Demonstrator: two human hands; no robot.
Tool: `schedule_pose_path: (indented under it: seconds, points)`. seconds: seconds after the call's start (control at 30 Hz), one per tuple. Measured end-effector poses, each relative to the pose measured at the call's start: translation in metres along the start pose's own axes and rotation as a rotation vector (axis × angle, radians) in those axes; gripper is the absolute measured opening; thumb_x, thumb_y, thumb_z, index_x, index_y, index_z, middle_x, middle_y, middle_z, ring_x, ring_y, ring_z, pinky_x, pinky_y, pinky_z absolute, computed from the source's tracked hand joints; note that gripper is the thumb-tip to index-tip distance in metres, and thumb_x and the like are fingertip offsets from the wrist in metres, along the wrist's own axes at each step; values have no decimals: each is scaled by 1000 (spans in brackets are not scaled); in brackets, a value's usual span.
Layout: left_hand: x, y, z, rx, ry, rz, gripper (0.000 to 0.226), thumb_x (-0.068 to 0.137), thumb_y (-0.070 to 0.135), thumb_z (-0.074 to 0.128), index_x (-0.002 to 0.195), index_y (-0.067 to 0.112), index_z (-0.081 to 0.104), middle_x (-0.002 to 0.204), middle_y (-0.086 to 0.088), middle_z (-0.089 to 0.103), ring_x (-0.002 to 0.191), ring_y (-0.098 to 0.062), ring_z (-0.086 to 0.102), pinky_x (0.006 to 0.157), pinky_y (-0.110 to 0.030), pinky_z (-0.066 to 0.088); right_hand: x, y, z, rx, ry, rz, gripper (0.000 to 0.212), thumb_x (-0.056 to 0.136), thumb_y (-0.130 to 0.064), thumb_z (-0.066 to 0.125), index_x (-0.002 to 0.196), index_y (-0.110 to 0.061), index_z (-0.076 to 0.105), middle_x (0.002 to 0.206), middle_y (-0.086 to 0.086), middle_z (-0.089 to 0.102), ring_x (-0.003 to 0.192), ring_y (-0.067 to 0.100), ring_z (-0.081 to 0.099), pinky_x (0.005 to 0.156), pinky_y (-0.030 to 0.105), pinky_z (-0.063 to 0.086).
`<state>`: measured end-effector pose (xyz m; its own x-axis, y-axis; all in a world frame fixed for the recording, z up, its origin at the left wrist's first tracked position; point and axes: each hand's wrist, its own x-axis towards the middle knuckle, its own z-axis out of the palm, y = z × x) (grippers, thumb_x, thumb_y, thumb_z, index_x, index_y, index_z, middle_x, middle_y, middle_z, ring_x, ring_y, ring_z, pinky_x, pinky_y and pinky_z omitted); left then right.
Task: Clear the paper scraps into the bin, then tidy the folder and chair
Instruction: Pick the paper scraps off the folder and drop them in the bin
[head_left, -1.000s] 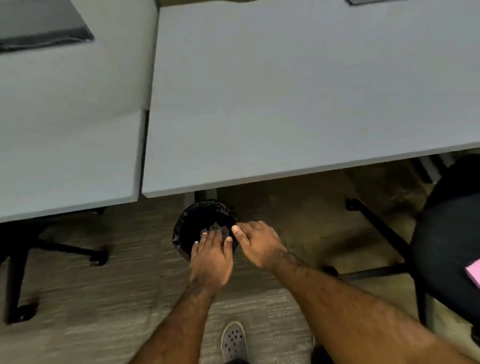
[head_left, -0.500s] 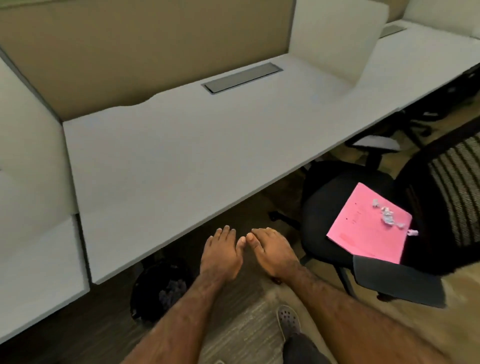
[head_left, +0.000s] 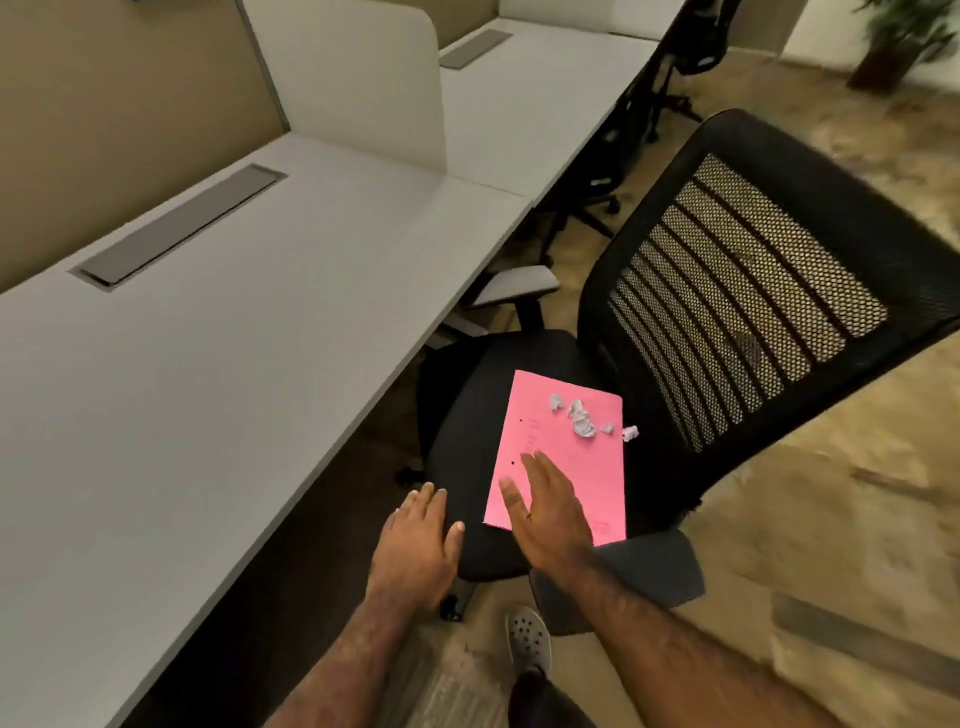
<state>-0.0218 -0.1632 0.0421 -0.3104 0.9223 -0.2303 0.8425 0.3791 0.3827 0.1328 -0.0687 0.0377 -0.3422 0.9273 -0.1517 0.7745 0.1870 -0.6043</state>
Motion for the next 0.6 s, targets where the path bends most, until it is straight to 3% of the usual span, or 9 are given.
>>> schedule_pose_path:
  seconds: [0.3,0.43,0.6]
  points:
    - [158,65,88,94,-188,78,83,88,66,38,152,28,0,162,1,-3,149,-27,2,113,-40,1,120,142,-8,-83,-76,351,65,95,-56,31,149,-20,22,160,6,17,140,30,30,110,44,34]
    - [219,84,126,146,-209,92,95,79,75,40,151,30,-4,161,0,-11,148,-31,-2,116,-46,4,164,186,0,-150,-64,413,64,96,-51,36,150,-19,22,161,5,10,134,32,35,105,47,38]
    - [281,106,162,212,-237,169,102,73,84,36,147,38,-15,157,2,-25,145,-31,-17,111,-50,-7,200,216,18,-304,-43,463,65,96,-49,37,150,-22,17,161,4,9,137,33,30,104,48,39]
